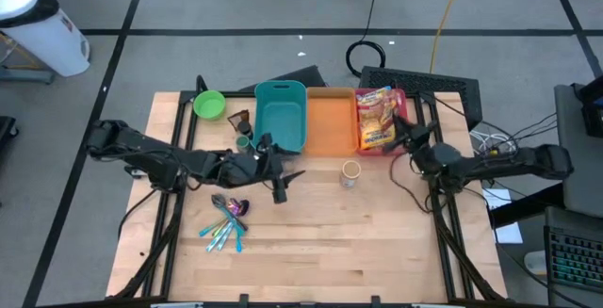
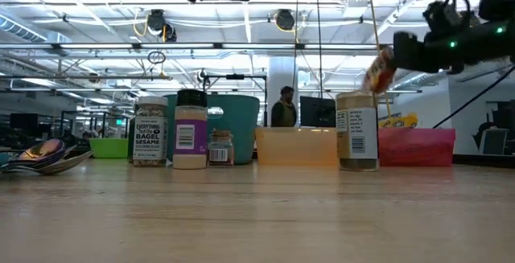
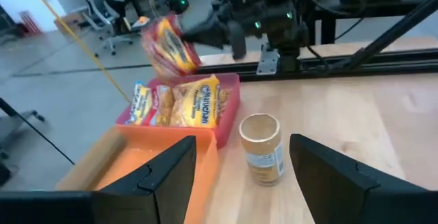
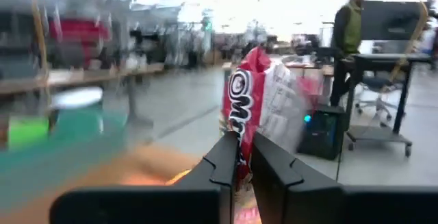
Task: Pick & Place Food Item
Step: Put the red noodle pack into the red bin
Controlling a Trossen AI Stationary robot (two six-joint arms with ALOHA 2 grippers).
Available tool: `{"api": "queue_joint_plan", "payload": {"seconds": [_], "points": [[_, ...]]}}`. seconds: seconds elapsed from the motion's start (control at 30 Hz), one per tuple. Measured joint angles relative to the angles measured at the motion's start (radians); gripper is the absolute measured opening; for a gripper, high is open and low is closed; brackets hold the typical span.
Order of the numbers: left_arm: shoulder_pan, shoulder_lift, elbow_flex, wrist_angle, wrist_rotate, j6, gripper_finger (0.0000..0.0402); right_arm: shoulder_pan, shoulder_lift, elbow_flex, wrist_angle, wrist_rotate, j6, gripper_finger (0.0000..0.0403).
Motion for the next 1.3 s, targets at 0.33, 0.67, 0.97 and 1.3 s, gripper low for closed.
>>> {"api": "queue_joint_plan", "payload": {"seconds": [0.33, 0.67, 0.97, 1.3], "points": [[0.007, 0.001, 0.0, -0.001, 0.066, -0.013, 0.0244, -0.17, 0.074, 0.006, -0.101, -0.178, 0.16, 0.003], [0.007, 0.001, 0.0, 0.0, 0.071, -0.02, 0.0244, -0.176, 0.147, 0.123, -0.322, -0.253, 0.174, 0.0075], [0.009, 0.001, 0.0, -0.008, 0.095, -0.021, 0.0244, -0.175, 0.144, 0.418, -0.926, -0.258, 0.389, 0.0211], [0.009, 0.001, 0.0, -0.009, 0.097, -0.028, 0.0244, -0.18, 0.144, 0.588, -1.468, -0.305, 0.619, 0.0223]]}}
